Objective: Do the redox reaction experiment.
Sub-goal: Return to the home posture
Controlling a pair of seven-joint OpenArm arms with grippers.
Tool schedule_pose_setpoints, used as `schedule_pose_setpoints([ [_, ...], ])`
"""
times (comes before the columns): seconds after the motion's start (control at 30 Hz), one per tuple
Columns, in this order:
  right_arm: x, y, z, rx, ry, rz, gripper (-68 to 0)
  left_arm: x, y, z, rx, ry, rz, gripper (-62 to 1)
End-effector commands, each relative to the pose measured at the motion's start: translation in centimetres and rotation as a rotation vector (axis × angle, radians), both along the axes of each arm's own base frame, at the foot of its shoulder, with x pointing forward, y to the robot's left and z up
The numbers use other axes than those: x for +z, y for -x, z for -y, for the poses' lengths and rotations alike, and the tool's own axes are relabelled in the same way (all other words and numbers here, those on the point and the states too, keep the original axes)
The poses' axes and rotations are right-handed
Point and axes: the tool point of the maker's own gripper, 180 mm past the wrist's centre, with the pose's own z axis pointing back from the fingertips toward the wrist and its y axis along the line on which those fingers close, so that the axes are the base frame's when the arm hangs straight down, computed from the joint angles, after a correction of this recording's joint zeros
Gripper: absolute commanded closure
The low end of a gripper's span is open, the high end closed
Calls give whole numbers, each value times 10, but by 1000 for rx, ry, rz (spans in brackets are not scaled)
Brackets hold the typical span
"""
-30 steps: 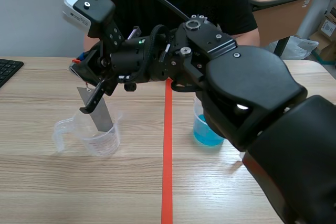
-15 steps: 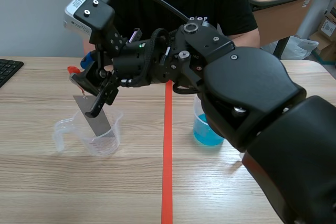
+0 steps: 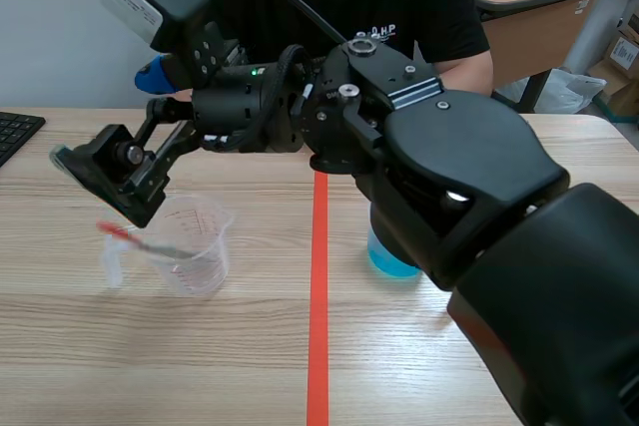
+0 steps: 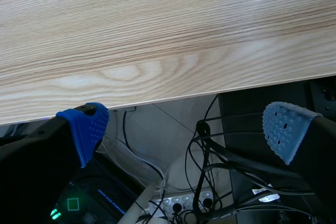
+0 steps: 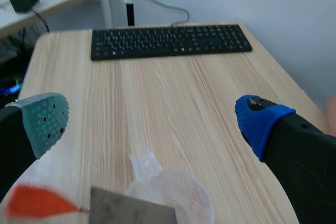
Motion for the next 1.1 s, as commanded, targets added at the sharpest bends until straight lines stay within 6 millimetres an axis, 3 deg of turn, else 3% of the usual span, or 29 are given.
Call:
schedule_pose_setpoints([
  [0.0, 18, 2, -3, 17, -55, 12, -679, 3, -2, 1, 5, 4, 17, -623],
  [0.13, 18, 10, 1, 17, -64, 7, -679, 3, -3, -2, 19, -4, 21, -623],
  [0.27, 19, 10, 21, -60, -65, 29, -679, 3, -2, -2, 19, -4, 20, -623],
  [0.67, 47, 7, 139, -321, -54, 129, -679, 1, 0, -3, 28, -2, 4, -623],
  [0.87, 48, 29, 182, -352, -10, 97, -679, 1, 0, -3, 27, -1, 4, -623],
  [1.07, 33, 64, 198, -337, 56, 55, -679, 1, 0, -3, 27, -1, 4, -623],
])
